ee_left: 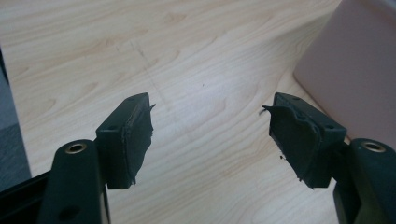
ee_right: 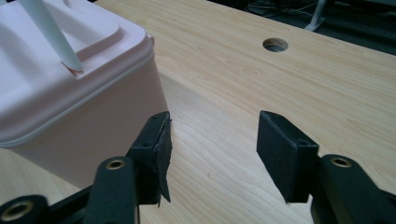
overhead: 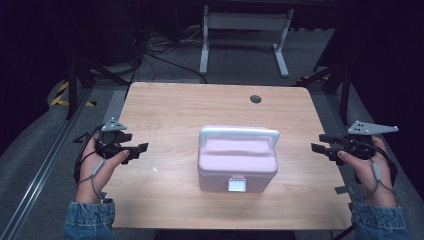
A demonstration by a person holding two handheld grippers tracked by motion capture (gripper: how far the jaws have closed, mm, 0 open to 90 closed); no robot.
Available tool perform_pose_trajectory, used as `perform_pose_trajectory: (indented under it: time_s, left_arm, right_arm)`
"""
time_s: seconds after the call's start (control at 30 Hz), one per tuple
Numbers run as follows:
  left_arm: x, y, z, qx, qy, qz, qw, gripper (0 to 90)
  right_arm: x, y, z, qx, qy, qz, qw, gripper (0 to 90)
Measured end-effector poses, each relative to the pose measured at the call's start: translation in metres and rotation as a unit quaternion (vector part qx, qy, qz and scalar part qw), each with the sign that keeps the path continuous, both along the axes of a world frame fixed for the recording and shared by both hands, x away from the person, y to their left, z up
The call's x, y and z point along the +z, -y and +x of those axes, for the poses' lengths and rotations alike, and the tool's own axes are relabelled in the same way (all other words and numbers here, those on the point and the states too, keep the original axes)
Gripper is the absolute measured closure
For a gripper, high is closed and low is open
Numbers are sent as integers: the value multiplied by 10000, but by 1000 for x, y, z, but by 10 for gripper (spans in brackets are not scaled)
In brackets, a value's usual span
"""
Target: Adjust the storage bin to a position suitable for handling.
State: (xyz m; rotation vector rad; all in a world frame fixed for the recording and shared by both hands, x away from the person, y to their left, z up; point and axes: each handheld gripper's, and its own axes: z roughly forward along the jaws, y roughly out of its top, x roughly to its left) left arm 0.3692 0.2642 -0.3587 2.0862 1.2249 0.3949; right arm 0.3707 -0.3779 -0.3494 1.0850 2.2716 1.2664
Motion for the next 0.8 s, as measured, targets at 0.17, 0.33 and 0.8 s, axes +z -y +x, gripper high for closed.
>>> perform_pose_trajectory:
  time_s: [0.17,0.33,0.8]
  left_arm:
    - [4,4,-1,55,-19,-102,9999,336]
    - [9,5,-1,73,-251,-348,9991,365]
    - [27,15,-8,42,87,134,9999,357]
  right_arm:
    - [1,0,-1,-52,-14,3,10000,425]
    - [2,1,-2,-179,-50,-8,9998,389]
    - [2,-9,-4,57,72,-399,9992,553]
